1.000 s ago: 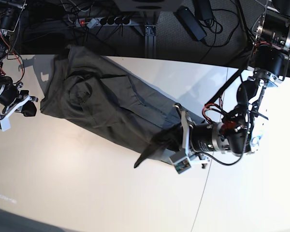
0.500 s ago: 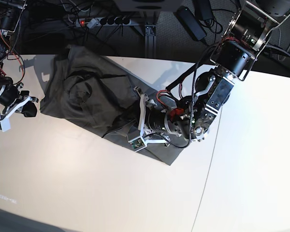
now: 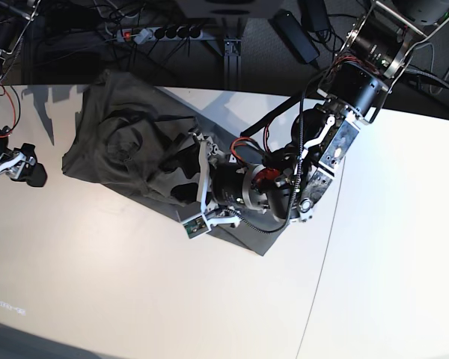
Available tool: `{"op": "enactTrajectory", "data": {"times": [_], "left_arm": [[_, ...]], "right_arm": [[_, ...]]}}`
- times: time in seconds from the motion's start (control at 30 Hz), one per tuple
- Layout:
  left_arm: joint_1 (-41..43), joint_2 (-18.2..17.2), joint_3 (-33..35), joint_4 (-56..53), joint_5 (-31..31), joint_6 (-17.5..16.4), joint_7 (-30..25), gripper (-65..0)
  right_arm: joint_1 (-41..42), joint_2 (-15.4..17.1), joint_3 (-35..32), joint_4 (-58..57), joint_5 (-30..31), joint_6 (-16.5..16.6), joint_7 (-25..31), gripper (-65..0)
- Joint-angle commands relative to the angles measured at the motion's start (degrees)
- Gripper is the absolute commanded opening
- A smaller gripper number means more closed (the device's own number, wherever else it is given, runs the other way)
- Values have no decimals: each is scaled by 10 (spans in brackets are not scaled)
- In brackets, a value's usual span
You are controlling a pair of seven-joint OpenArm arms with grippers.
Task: Fold the T-shirt properly
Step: 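Fold the strip end held by the left gripper toward the right gripper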
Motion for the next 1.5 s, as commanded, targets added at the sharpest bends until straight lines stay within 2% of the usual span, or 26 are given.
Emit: {"op": "enactTrajectory", "data": {"times": [0.0, 0.2, 0.4, 0.47, 0.6, 0.83, 1.07, 1.27, 1.43, 1.47], "left_arm": [[-14, 3, -2, 28, -16, -12, -6, -281], [-14, 3, -2, 63, -15, -15, -2, -281], [-14, -5, -4, 63, 38, -15, -17, -281], [-14, -20, -7, 63, 40, -15, -17, -281], [-14, -50, -20, 63, 40, -15, -19, -281], [-13, -61, -65, 63, 31, -15, -19, -281], [-14, -94, -86, 63, 22, -15, -19, -281], [-14, -96, -87, 63, 23, -15, -19, -281], [-14, -97, -87, 63, 22, -15, -19, -281], [-14, -97, -87, 63, 20, -15, -19, -281]], "right_arm": [[-2, 16, 16, 9, 13, 37, 3, -307], [-84, 13, 24, 8, 36, 37, 4, -307], [-131, 5, 20, 7, 63, 39, 4, -307], [-136, -9, 11, 6, 65, 39, 8, -307], [-135, -59, -19, -1, 64, 39, 19, -307], [-126, -123, -61, -34, 62, 39, 26, -307], [-124, -189, -63, -37, 55, 39, 26, -307], [-123, -205, -64, -37, 54, 39, 26, -307], [-116, -206, -64, -37, 53, 39, 28, -311], [-116, -206, -64, -37, 53, 39, 33, -333]]}}
